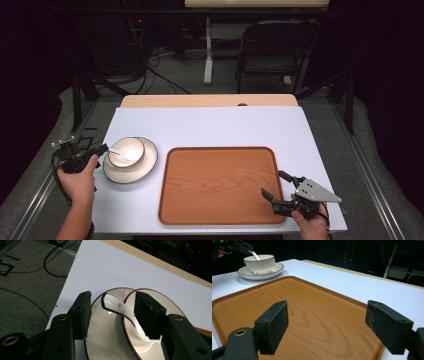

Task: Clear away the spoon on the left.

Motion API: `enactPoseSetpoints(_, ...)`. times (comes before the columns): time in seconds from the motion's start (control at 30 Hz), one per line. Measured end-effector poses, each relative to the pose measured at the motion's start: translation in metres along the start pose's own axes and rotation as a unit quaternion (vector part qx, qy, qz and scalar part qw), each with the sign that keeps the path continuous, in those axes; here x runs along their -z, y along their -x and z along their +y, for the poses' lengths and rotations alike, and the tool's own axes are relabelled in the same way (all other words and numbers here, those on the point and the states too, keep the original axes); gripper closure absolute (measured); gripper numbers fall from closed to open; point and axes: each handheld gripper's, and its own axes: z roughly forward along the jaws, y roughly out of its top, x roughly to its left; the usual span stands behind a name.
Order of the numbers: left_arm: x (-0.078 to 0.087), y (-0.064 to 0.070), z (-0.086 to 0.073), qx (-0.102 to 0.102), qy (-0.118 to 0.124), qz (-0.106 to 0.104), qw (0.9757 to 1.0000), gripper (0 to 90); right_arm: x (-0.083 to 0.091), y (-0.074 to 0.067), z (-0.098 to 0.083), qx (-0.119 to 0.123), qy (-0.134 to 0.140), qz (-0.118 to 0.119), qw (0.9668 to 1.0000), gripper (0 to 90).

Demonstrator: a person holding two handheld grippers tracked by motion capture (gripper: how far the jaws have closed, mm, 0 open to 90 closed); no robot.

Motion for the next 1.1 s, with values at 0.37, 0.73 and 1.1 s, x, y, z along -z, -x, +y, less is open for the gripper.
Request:
enactPoseSetpoints(0.37,-0.018,-0.002,-0.006,0.007,-0.013,-0.011,0.9998,46.3,0.0,0.0,0.0,0.001,-0.001,0.0,1.0,18.5)
enactPoseSetpoints(0.73,-0.03,0.001,-0.01,0.006,-0.015,-0.025,0.9996,46.0,0.0,0.0,-0.001,0.0,-0.002,0.002,1.0,18.5)
enactPoseSetpoints(1.1,-0.035,0.004,-0.012,0.002,-0.013,-0.026,0.9996,56.1,0.0,0.001,-0.001,0.0,-0.003,0.002,1.0,18.5)
